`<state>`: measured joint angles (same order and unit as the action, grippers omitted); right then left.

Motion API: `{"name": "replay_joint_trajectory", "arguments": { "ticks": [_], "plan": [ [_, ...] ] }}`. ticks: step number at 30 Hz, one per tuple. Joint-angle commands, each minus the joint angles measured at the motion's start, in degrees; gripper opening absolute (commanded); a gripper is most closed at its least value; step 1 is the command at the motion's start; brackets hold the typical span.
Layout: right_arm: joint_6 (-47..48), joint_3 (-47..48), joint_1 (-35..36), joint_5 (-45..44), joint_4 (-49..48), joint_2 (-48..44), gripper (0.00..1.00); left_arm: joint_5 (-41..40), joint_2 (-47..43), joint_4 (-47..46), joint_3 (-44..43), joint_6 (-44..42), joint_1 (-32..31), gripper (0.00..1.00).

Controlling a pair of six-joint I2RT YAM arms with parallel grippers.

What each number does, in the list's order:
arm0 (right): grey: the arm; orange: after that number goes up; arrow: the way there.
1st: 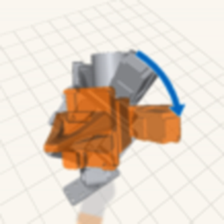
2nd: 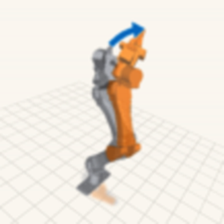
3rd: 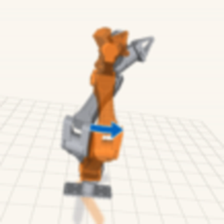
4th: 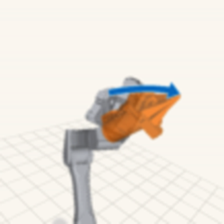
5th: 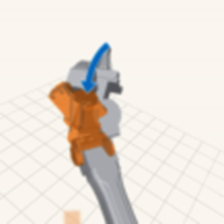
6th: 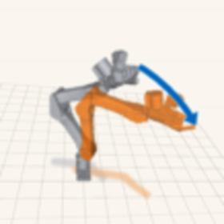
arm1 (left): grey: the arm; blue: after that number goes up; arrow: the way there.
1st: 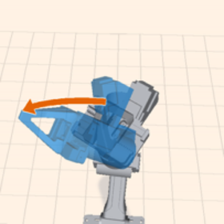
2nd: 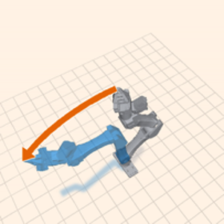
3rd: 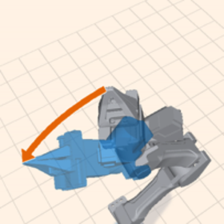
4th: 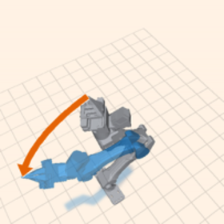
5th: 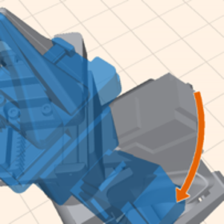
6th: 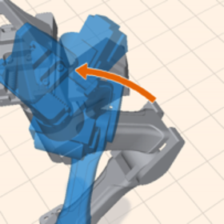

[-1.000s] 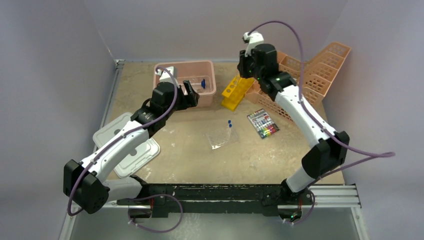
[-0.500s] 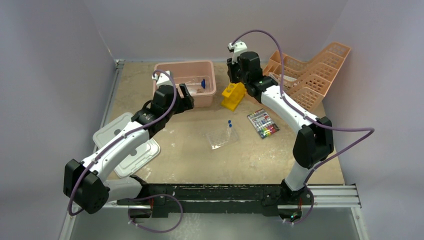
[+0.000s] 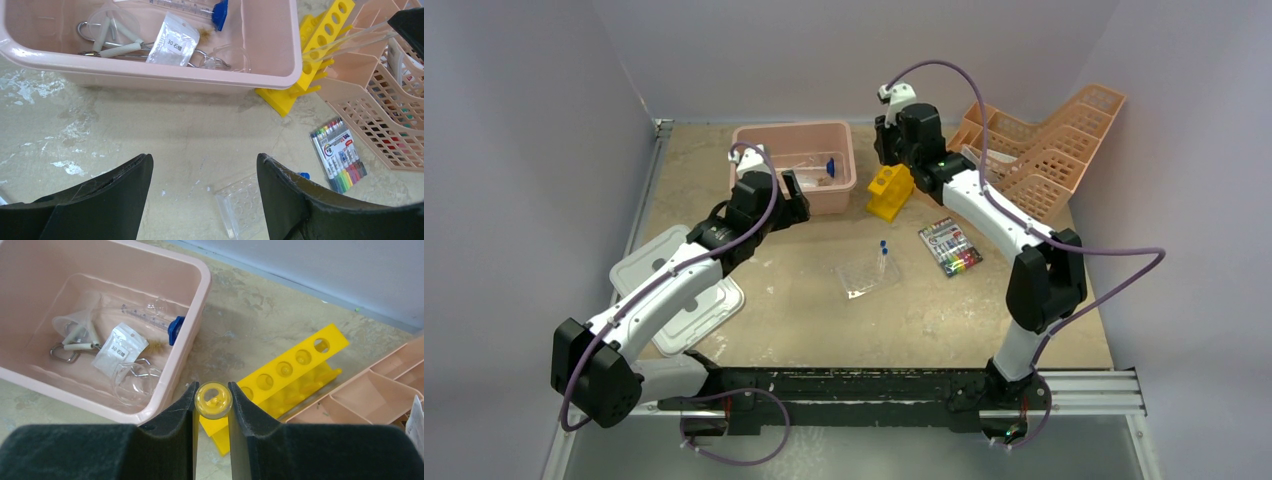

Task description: Organize the chemistry lab equipment

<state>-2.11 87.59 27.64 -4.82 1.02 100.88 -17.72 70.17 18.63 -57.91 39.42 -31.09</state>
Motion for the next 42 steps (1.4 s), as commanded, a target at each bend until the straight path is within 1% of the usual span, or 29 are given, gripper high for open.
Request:
{"name": "replay_joint_trajectory", "arguments": {
  "ticks": [1, 4, 8, 13, 22, 26, 31, 39, 42],
  "plan": [
    [-0.8, 1.8, 0.0, -1.4, 4.3, 0.1, 0.13, -1.5, -0.9, -0.5, -2.4, -0.4, 0.5, 0.75],
    [0.0, 3.0, 0.0, -3.5, 5.7, -0.2, 0.13, -1.5, -0.9, -0.6, -2.3, -0.1, 0.6, 0.75],
    [0.1, 5.2, 0.0, -3.5, 9.6, 0.1, 0.13, -1.4, -0.8, -1.0, -2.2, 0.2, 0.5, 0.75],
    [0.1, 4.4, 0.0, -2.9, 9.4, 0.3, 0.13, -1.4, -1.1, -1.1, -1.9, 0.8, 0.5, 0.75],
    [1.6, 3.5, 0.1, -4.2, 2.9, 4.6, 0.13, -1.6, -2.4, 0.2, -1.9, 0.7, 0.6, 0.74],
    [1.5, 1.3, 0.1, -3.9, 0.3, 5.0, 0.13, -2.3, -3.3, 0.8, -1.6, 0.8, 0.5, 0.75],
    [0.8, -1.6, 0.1, -5.6, -3.1, 5.8, 0.12, -2.3, -3.7, 0.9, -1.4, 1.0, 0.5, 0.74],
    [-1.2, -6.6, 0.1, -6.1, -7.0, 4.4, 0.13, -3.4, -3.9, 1.5, -1.8, 0.4, 0.5, 0.75],
    [-1.3, -7.8, 0.1, -5.9, -8.1, 3.8, 0.17, -3.1, -3.7, 1.5, -1.8, 0.6, 0.6, 0.75]
  ]
}}
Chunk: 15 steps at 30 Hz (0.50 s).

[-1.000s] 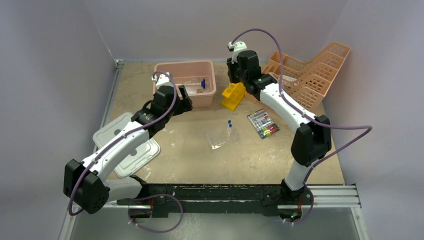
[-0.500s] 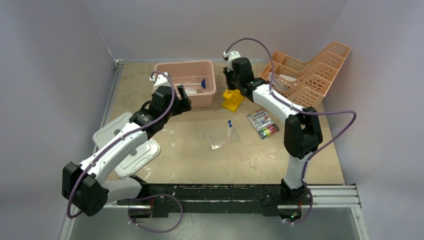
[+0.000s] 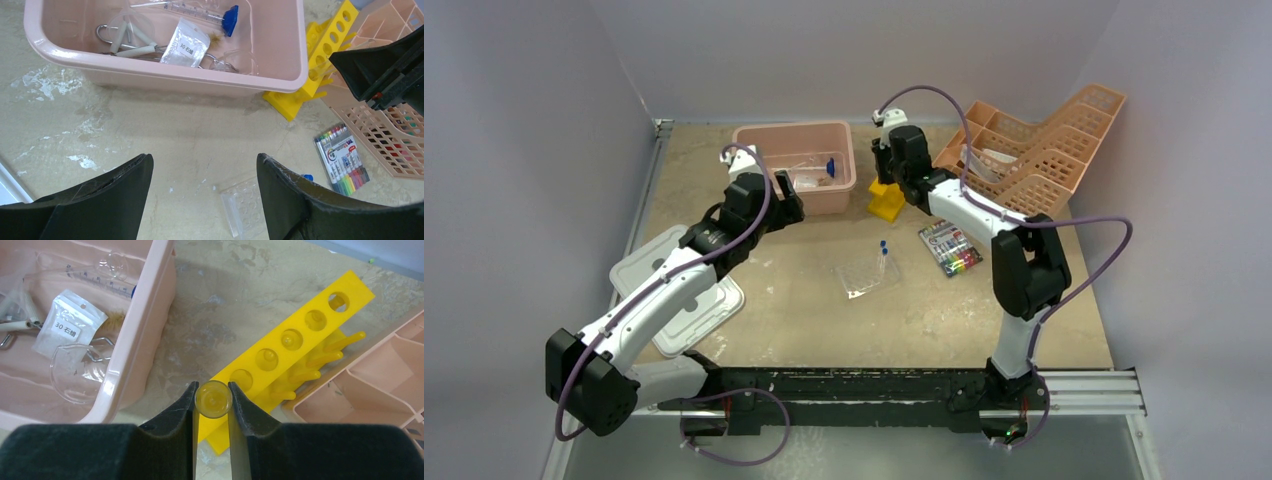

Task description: Organize the chemistry lab equipment

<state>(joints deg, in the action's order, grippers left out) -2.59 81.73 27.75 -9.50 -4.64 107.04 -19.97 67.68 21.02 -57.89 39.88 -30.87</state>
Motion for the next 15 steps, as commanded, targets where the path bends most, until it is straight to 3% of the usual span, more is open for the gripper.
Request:
{"name": "replay_joint_trajectory", "arguments": {
  "ticks": [1, 8, 15],
  "plan": [
    [-0.8, -2.0, 0.0, -1.3, -2.3, -2.6, 0.19, -0.9, -1.2, -0.9, -1.8, 0.2, 0.3, 0.75],
    [-5.6, 5.2, 0.0, -0.9, 8.7, -6.6, 0.51, -3.9, -1.5, 2.7, -1.7, 1.3, 0.3, 0.77],
    [-6.1, 8.4, 0.0, -1.0, 15.0, -15.1, 0.67, -11.9, -2.8, 12.1, 0.3, 3.9, 1.3, 0.82]
  ]
}}
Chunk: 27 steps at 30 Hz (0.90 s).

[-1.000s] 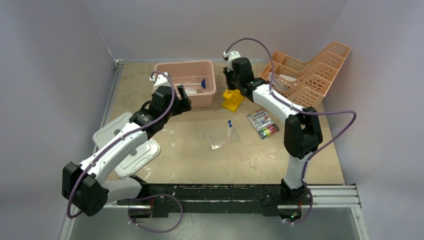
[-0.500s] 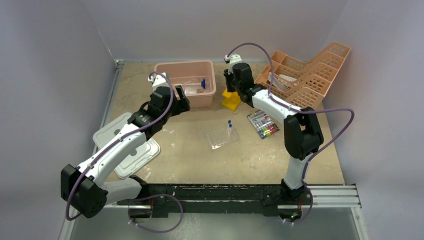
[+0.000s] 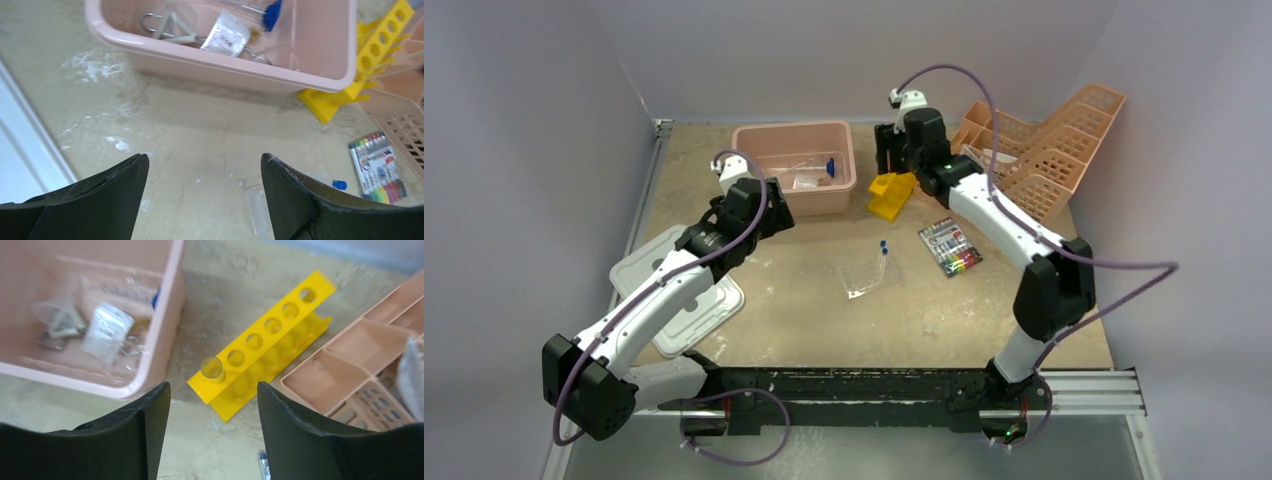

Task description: Organize the chemistry lab equipment

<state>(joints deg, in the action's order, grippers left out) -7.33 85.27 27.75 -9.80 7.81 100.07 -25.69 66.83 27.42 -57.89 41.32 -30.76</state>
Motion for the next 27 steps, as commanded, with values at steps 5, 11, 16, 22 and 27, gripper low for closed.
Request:
{"name": "replay_joint_trajectory", "arguments": {
  "ticks": [5, 11, 16, 22, 27],
  "plan": [
    [-1.7, 4.3, 0.0, 0.6, 6.3, -11.6, 0.67, -5.7, -0.5, 8.4, 3.9, 4.1, 3.2, 0.73],
    [-5.7, -0.9, 0.0, 4.5, 5.6, -15.8, 0.64, -6.0, 2.8, 8.4, 9.9, 7.9, 9.5, 0.42],
    [-8.1, -2.8, 0.0, 7.6, 5.8, -16.5, 0.62, -4.7, 5.0, 4.5, 13.3, 6.3, 17.0, 0.42],
    [-9.5, -1.5, 0.0, 9.5, 6.9, -15.1, 0.6, 0.5, 10.8, -0.9, 13.2, 3.4, 25.9, 0.42],
    [-10.1, -0.2, 0.0, 9.7, 7.1, -13.8, 0.6, 1.4, 14.6, -2.8, 12.6, 2.7, 28.4, 0.39]
  ]
}}
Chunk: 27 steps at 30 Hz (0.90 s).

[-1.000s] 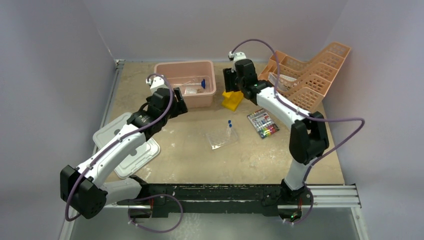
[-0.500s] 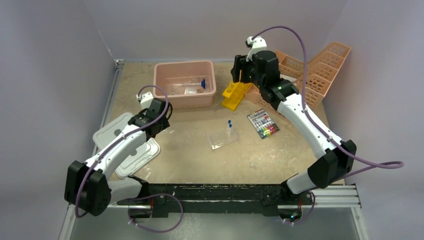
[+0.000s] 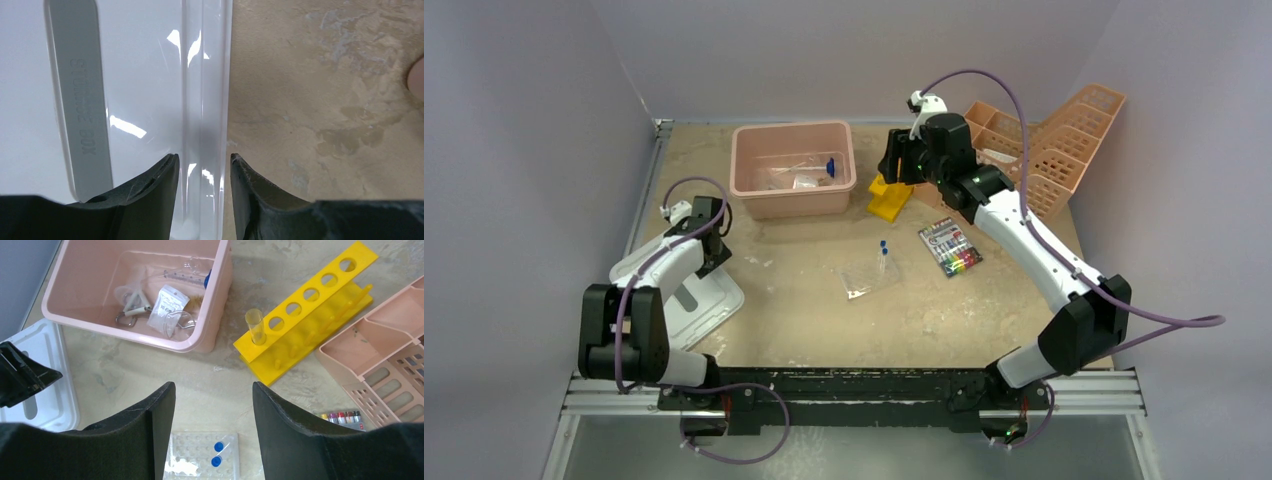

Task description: Organize the chemistry lab equipment

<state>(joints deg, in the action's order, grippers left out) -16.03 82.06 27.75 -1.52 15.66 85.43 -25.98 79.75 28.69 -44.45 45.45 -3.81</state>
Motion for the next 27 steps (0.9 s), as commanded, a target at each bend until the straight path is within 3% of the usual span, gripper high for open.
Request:
{"name": "replay_joint_trajectory", "arguments": {
  "ticks": [1, 7, 15, 17, 20, 27],
  "plan": [
    [-1.5, 3.3, 0.0, 2.0, -0.8, 1.1, 0.6, 2.0, 2.3, -4.3, -0.8, -1.5, 1.6, 0.38],
    [-2.0, 4.9, 0.0, 3.5, -0.5, 3.0, 0.59, 4.7, 6.5, -5.7, -2.4, -3.8, 2.5, 0.27],
    [-2.2, 5.0, 0.1, 3.3, -0.5, 3.5, 0.59, 6.1, 9.2, -5.5, -2.7, -3.7, 2.6, 0.26],
    [-2.4, 4.8, 0.0, 3.2, -0.5, 3.4, 0.59, 7.5, 9.0, -6.4, -2.1, -3.2, 2.6, 0.15],
    [-3.1, 4.7, 0.0, 3.3, -0.2, 3.1, 0.58, 7.2, 6.6, -6.2, -2.2, -3.0, 2.6, 0.05],
    [-2.9, 0.5, 0.0, 12.0, -6.9, -0.3, 0.61, 7.6, -5.1, -3.9, -3.6, -1.5, 2.5, 0.02]
  ]
}}
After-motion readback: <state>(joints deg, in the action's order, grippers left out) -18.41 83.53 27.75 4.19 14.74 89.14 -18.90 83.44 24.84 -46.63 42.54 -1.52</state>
